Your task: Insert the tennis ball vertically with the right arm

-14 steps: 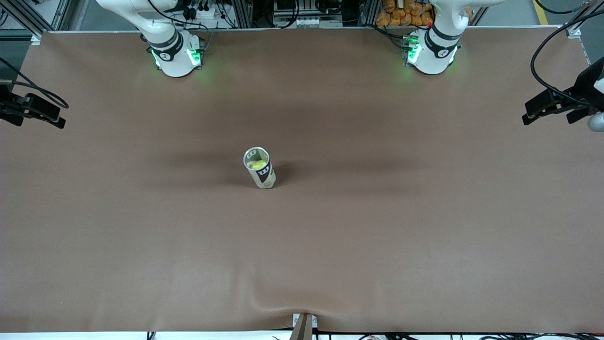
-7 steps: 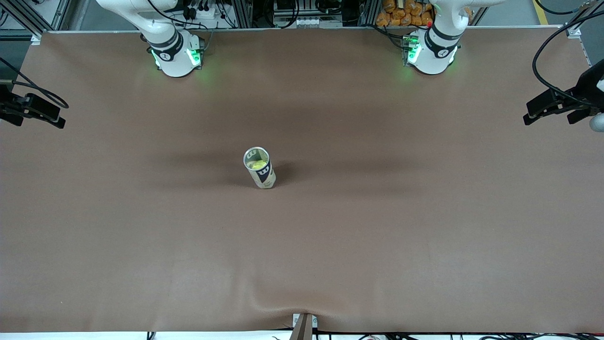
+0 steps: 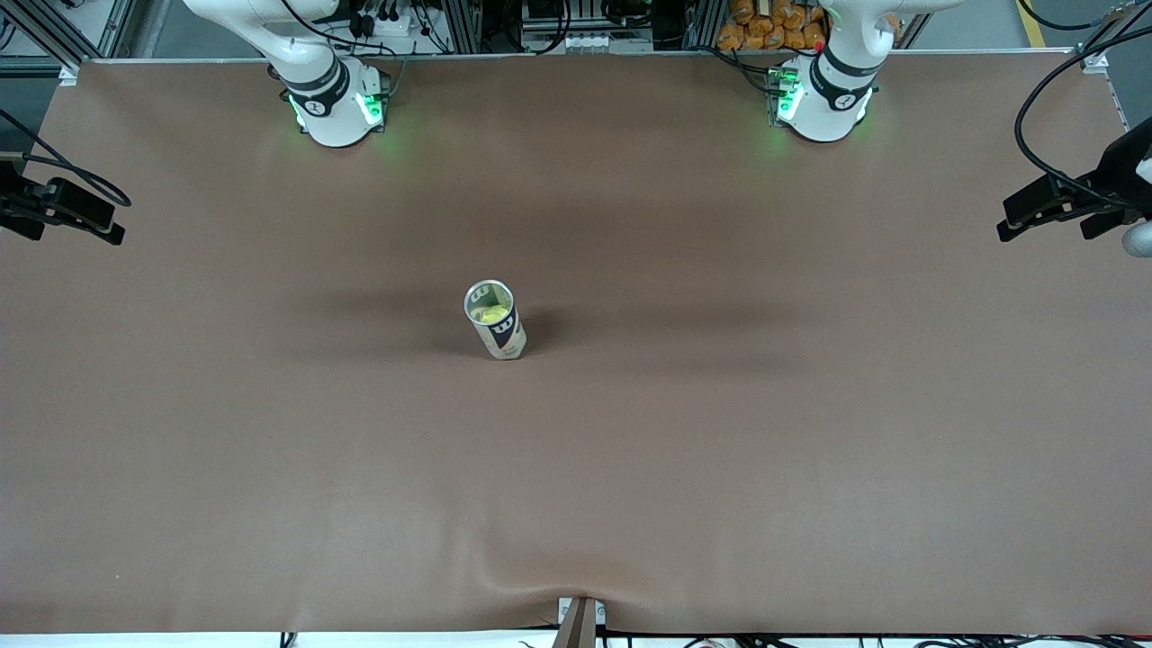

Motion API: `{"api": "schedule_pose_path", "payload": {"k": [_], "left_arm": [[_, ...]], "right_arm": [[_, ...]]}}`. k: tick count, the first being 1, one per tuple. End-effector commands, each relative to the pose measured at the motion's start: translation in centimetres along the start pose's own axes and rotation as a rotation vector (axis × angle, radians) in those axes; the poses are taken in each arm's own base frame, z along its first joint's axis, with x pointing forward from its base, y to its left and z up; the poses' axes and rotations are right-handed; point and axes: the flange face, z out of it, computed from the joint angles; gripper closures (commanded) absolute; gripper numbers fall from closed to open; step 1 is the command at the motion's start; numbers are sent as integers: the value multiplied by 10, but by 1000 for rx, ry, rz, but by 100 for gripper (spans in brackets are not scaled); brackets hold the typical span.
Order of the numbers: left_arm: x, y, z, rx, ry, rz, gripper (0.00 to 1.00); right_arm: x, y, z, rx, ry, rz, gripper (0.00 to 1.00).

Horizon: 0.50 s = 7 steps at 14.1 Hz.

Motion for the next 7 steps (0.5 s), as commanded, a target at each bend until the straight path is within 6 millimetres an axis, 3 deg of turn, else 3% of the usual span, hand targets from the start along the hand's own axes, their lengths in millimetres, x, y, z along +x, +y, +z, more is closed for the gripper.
{"api": "schedule_pose_path", "payload": {"k": [1,7], "left_arm": [[2,2,-5,1,8,13,0],[2,-2,-3,2,5,7,0]], "right_arm": [[-4,4,-7,7,7,4,0],[-4,4,-7,6,7,4,0]]}}
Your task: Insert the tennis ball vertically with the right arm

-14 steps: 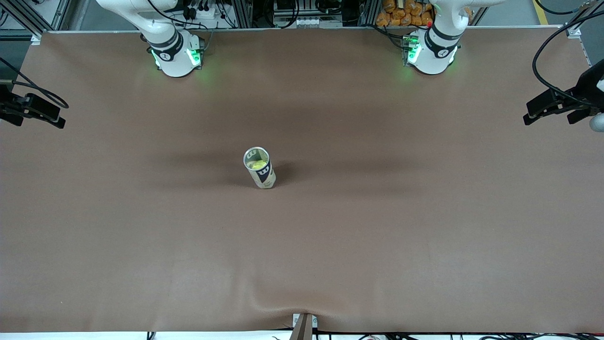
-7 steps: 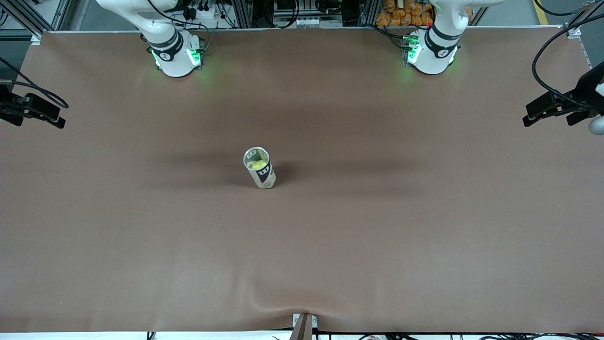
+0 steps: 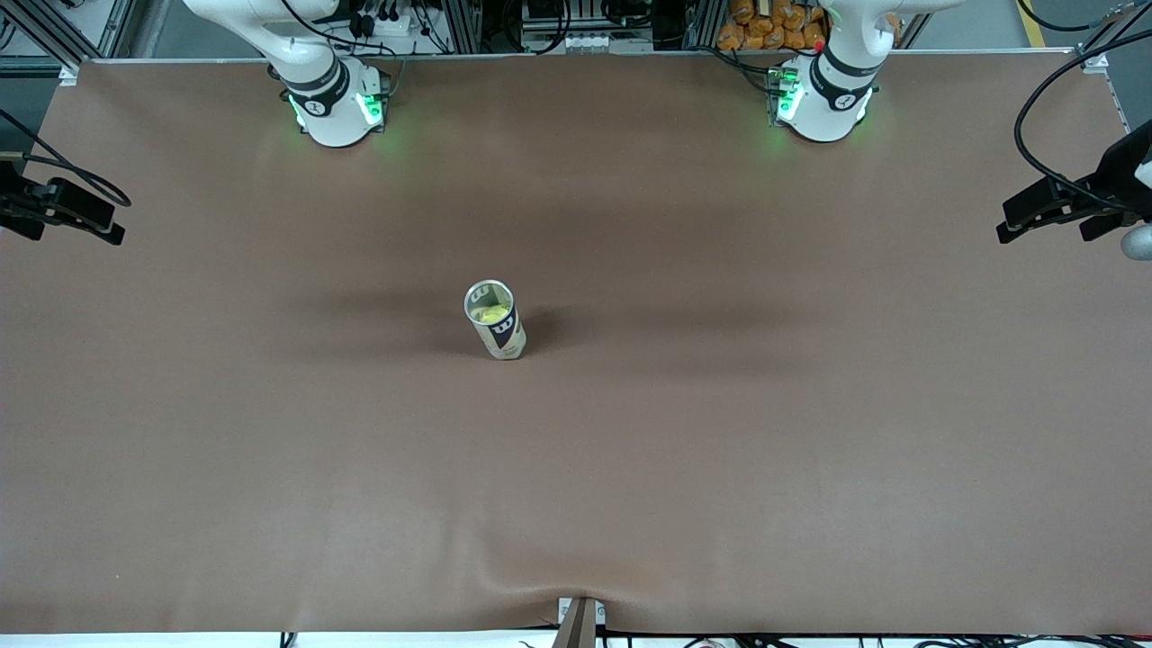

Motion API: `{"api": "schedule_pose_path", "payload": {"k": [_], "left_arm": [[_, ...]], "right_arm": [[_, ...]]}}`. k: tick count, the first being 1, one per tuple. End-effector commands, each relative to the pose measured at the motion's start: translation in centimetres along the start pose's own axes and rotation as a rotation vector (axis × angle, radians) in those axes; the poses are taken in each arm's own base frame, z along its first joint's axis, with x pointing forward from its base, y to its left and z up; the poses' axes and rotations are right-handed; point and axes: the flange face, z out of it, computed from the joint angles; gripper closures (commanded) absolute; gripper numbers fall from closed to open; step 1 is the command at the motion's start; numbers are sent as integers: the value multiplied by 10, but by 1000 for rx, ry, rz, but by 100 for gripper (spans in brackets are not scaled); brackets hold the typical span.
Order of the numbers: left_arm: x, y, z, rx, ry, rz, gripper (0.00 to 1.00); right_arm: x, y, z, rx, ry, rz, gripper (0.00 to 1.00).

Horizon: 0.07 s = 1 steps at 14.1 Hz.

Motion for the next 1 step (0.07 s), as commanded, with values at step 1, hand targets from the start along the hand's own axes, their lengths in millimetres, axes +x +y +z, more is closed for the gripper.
{"api": "schedule_pose_path", "payload": {"k": [1], "left_arm": [[2,-2,-4,1,5,8,0]], "right_arm": [[-4,4,-7,7,7,4,0]]}}
